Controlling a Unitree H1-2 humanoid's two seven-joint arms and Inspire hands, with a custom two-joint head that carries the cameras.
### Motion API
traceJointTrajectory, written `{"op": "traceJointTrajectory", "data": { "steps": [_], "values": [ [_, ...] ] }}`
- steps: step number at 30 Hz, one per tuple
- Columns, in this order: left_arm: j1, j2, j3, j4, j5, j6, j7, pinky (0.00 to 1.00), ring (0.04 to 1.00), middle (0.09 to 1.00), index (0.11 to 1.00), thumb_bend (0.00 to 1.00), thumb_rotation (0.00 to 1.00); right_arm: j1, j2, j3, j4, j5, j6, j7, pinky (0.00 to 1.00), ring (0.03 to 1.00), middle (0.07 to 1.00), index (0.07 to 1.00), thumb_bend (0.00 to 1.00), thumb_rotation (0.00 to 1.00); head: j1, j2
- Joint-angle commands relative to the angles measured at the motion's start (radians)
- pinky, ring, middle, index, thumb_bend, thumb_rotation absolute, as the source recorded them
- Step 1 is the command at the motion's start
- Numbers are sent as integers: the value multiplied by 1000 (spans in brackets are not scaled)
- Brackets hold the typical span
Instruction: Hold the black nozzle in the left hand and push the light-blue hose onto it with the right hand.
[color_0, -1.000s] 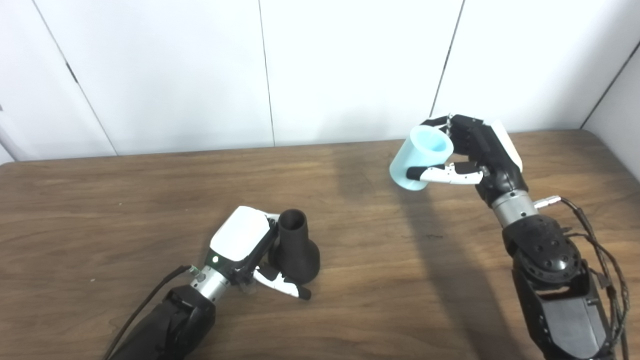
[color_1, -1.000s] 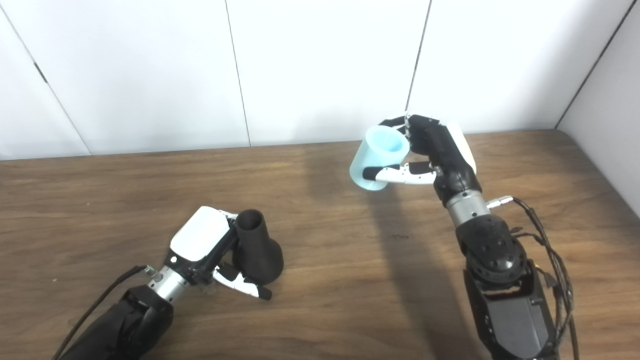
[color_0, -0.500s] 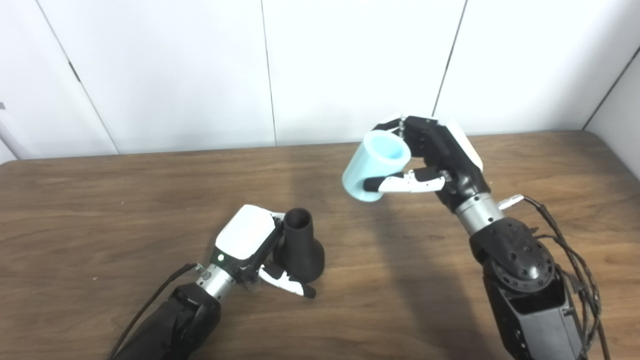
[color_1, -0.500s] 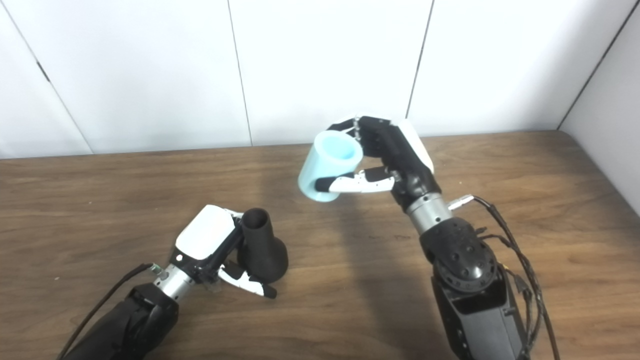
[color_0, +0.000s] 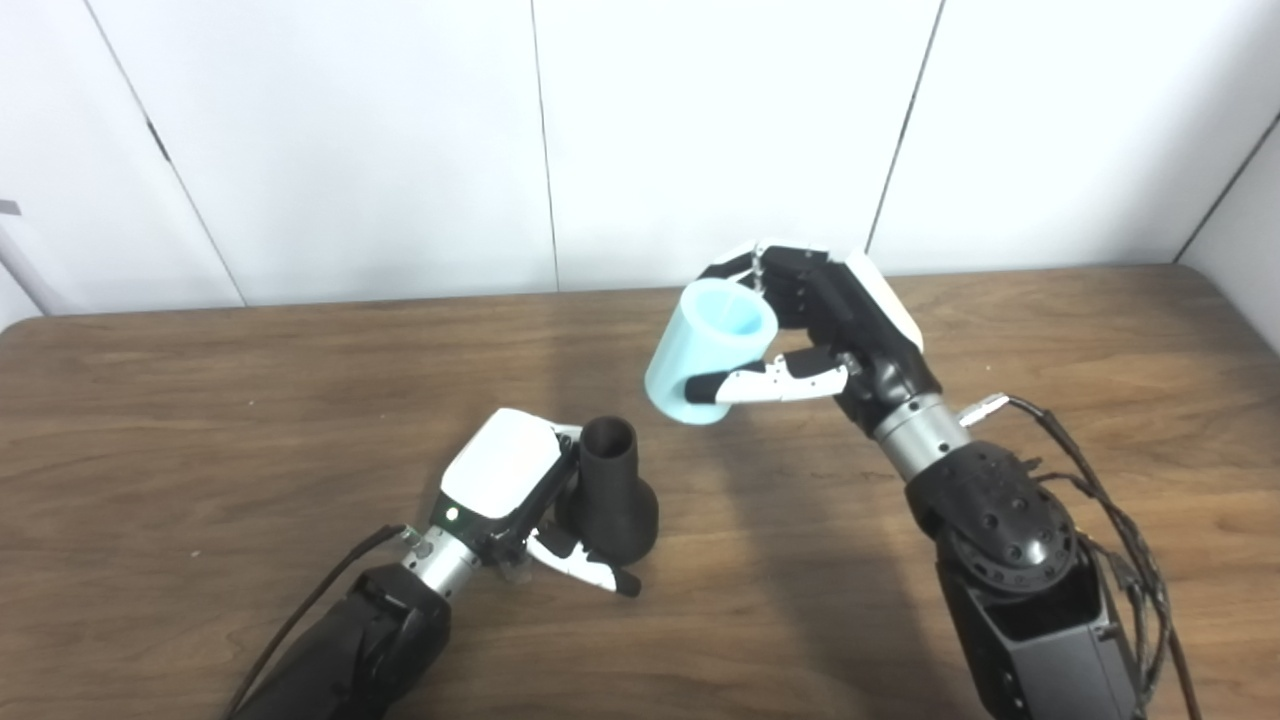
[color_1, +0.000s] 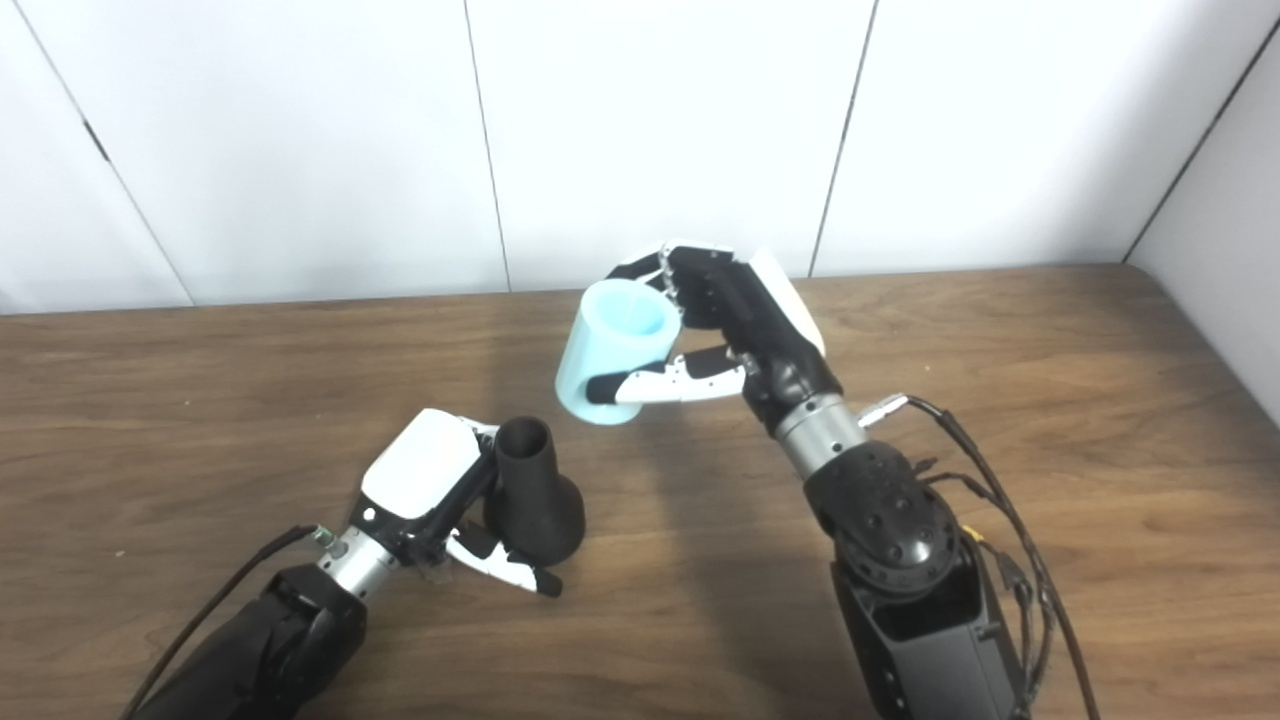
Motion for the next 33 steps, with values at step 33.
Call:
{"op": "traceJointTrajectory", "data": {
  "steps": [33],
  "values": [
    [118,-61,-89,78,25,17,-52,557,466,461,508,504,0,-14,93,22,97,-64,-115,-25,302,403,474,541,512,0,4,-3]
  ]
}}
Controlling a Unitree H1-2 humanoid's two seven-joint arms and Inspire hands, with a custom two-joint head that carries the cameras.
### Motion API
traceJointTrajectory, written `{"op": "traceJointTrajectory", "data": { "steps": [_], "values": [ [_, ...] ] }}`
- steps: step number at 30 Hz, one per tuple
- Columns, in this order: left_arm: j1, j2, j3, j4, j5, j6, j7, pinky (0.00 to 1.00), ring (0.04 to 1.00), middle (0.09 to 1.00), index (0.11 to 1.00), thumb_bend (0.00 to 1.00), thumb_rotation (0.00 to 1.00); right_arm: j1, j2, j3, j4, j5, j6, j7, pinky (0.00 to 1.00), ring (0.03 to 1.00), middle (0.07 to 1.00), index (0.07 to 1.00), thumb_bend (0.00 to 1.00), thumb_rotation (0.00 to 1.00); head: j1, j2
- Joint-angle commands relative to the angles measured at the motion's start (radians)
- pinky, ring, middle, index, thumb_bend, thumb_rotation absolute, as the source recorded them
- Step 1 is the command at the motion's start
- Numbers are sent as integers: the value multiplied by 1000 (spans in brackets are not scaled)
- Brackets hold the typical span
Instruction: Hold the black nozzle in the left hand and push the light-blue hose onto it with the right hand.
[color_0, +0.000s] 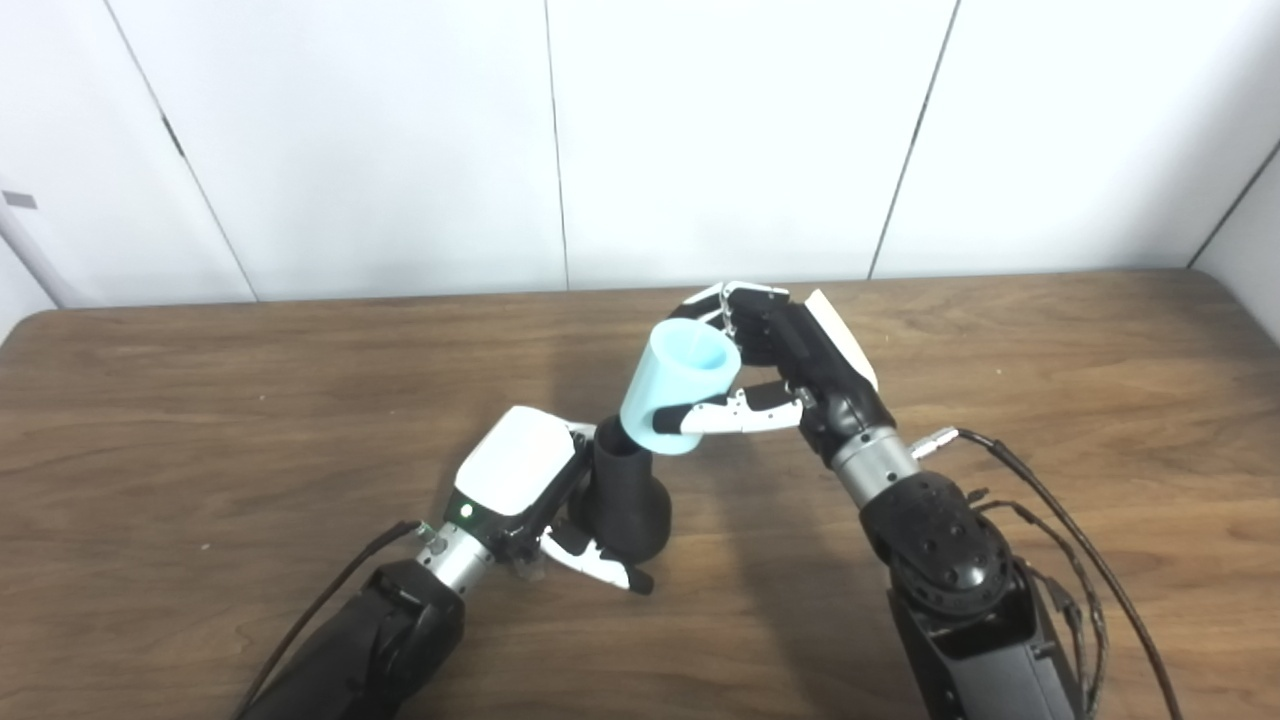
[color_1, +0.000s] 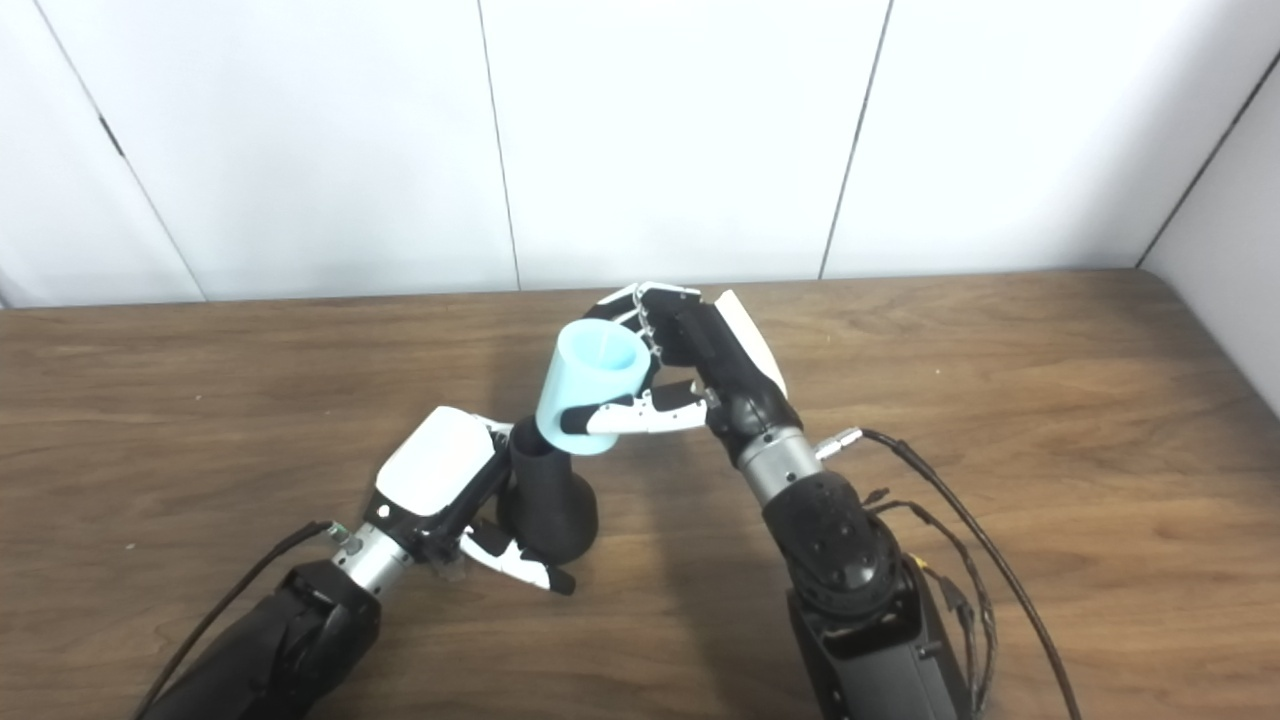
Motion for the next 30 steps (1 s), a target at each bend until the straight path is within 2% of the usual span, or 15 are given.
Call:
{"op": "traceJointTrajectory", "data": {
  "steps": [1,11,16,21,30],
  "values": [
    [118,-53,-80,86,24,-3,-48,555,464,462,509,504,0,-40,1,-6,-25,9,-46,-3,309,409,476,537,513,0,-2,1],
    [118,-54,-82,101,23,-12,-33,556,465,466,502,504,0,-57,-2,8,-39,16,-47,12,312,415,480,525,515,0,-1,1],
    [121,-52,-82,92,20,-8,-43,561,466,463,504,504,0,-70,-12,16,-57,5,-24,27,315,419,476,527,515,0,0,5],
    [122,-51,-84,89,26,-5,-40,555,460,467,505,505,0,-80,-32,28,-68,-11,-17,52,280,393,472,545,511,0,-1,7],
    [123,-49,-82,76,15,1,-63,564,466,466,503,504,0,-82,-53,54,-75,-41,-22,79,312,411,485,525,515,0,-2,10]
  ]
}}
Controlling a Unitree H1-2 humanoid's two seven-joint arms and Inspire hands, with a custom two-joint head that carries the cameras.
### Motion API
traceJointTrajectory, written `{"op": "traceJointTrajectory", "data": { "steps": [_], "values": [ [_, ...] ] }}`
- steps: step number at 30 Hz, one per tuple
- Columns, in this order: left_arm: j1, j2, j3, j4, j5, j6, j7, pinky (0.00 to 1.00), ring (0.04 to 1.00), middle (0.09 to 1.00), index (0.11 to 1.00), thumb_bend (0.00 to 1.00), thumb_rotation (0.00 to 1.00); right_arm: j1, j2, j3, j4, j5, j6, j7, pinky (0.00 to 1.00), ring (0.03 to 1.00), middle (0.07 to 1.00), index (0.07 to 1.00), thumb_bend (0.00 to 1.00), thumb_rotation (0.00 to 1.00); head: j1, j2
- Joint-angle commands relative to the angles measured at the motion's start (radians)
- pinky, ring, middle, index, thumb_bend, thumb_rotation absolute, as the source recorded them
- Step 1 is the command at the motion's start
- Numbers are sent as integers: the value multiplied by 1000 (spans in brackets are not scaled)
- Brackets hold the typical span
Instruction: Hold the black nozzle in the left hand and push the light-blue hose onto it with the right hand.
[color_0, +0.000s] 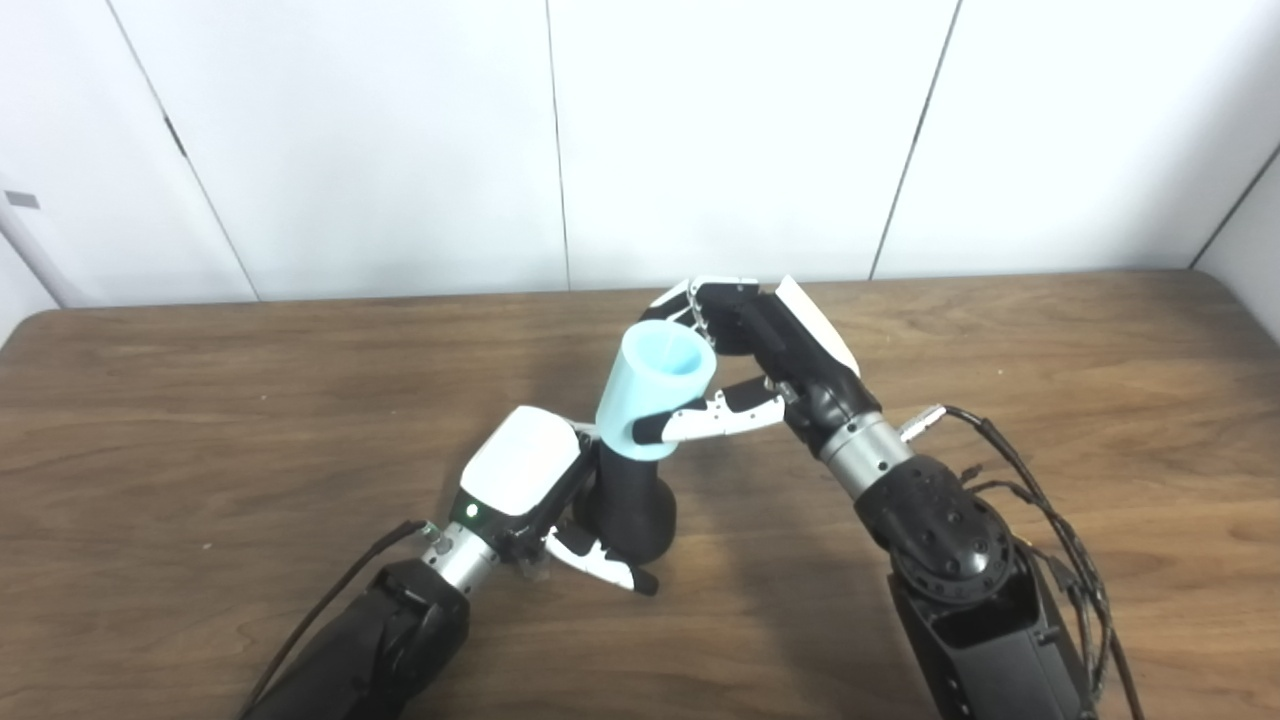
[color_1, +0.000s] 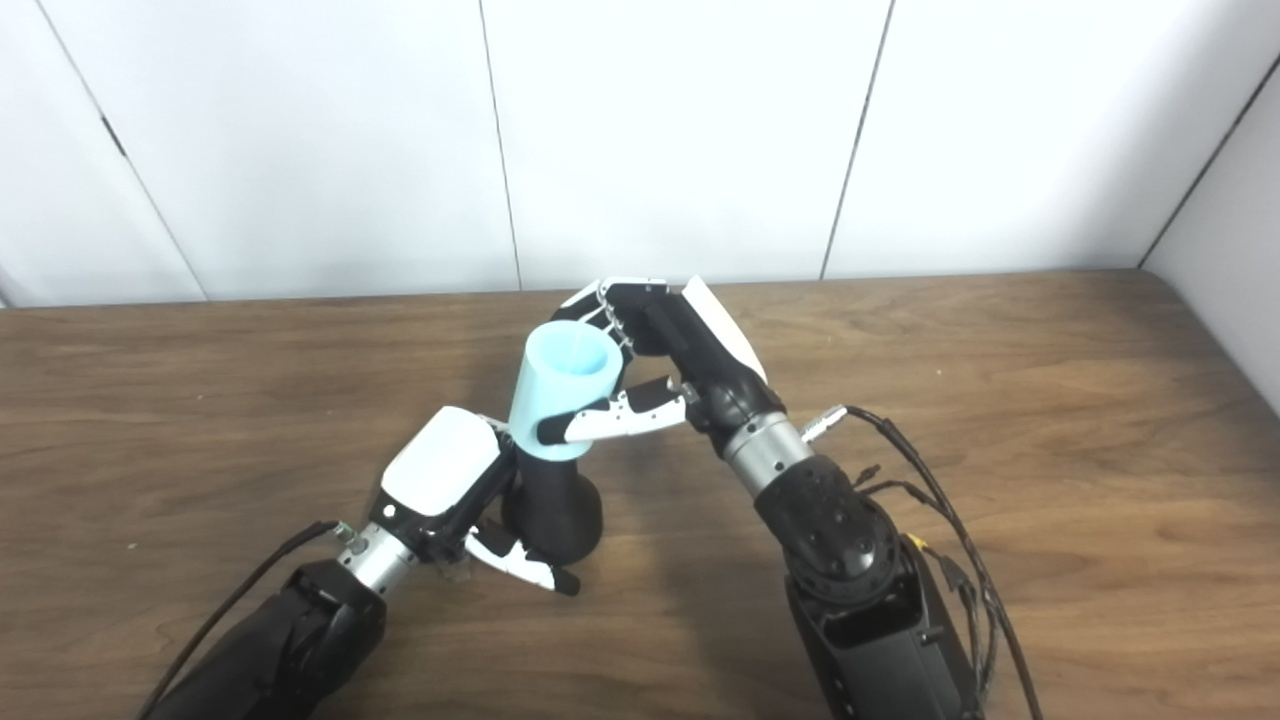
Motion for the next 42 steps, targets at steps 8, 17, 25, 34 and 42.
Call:
{"op": "traceJointTrajectory", "data": {
  "steps": [8,17,25,34,42],
  "values": [
    [128,-47,-75,74,14,-1,-57,562,466,464,504,504,0,-46,-22,4,-43,-13,5,32,325,415,487,519,516,0,0,1],
    [130,-48,-77,71,20,0,-51,557,465,466,501,504,0,-29,-7,-2,-9,1,-41,19,323,422,481,530,514,0,2,4],
    [130,-48,-79,71,21,4,-58,560,463,463,508,504,0,-44,-7,3,22,-43,-103,0,288,393,481,544,511,0,4,2],
    [131,-48,-86,56,31,20,-59,554,461,464,509,504,0,-48,-6,14,44,-52,-146,10,278,383,479,548,510,0,5,6],
    [128,-51,-90,65,28,21,-54,557,463,462,508,504,0,-75,-35,39,41,-94,-142,34,266,378,468,553,510,0,5,8]
  ]
}}
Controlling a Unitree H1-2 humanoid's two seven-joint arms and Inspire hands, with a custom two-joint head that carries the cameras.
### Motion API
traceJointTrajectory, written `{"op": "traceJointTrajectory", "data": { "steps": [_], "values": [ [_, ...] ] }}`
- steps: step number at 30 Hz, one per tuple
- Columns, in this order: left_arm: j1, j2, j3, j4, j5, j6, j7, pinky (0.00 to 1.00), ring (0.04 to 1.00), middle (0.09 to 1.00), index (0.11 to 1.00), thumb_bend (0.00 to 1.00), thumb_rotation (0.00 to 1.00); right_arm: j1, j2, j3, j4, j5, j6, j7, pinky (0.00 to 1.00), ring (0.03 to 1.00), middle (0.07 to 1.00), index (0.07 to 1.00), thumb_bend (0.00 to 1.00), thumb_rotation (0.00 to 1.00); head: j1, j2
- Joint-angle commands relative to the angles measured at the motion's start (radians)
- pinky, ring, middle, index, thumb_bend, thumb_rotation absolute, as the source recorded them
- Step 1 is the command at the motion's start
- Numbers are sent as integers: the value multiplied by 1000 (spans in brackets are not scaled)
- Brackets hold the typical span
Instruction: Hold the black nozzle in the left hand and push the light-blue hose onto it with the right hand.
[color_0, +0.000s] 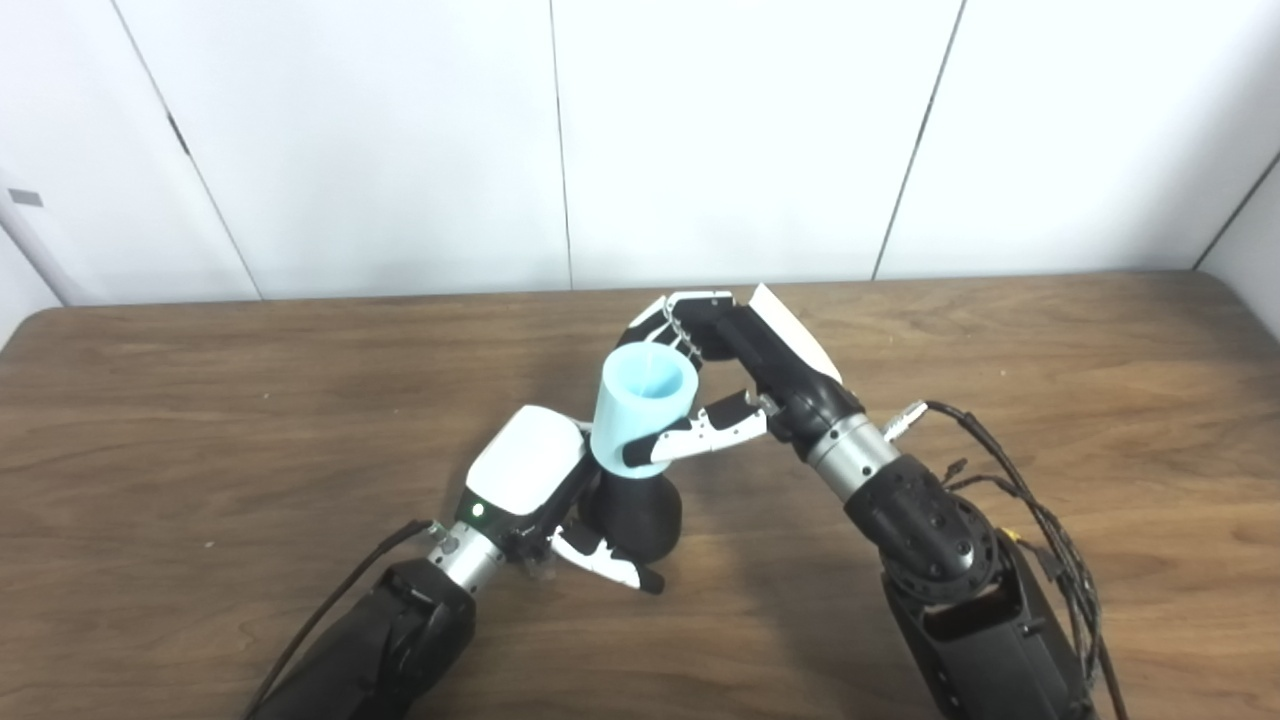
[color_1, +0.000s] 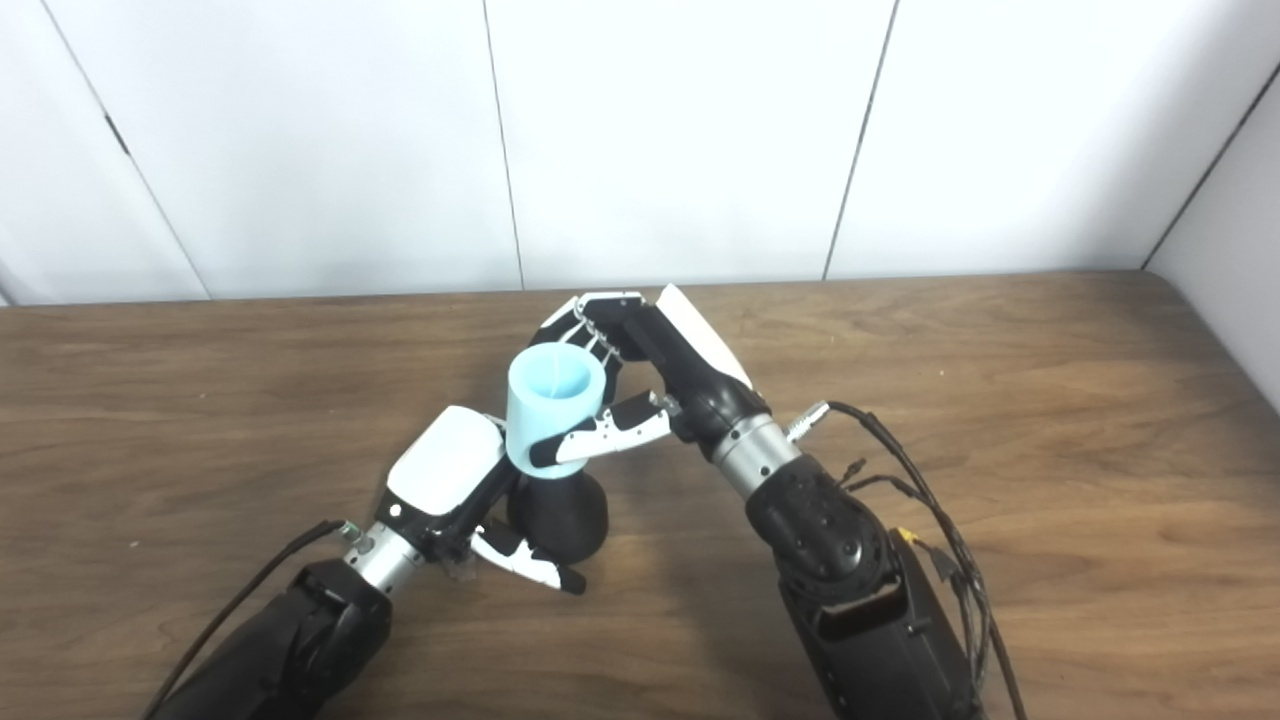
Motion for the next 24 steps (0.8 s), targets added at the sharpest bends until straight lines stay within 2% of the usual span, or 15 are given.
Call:
{"op": "traceJointTrajectory", "data": {
  "steps": [1,11,24],
  "values": [
    [127,-49,-82,75,26,-1,-56,559,465,463,506,504,0,-51,-9,0,-20,-5,-36,3,263,377,466,553,510,0,-2,0],
    [126,-48,-83,73,21,2,-63,564,467,455,511,504,0,-76,-29,20,-51,-44,51,65,266,376,462,549,511,0,-3,2],
    [133,-41,-88,56,26,15,-76,564,469,455,508,504,0,-34,-10,7,-13,-34,19,35,275,389,460,544,513,0,6,9]
  ]
}}
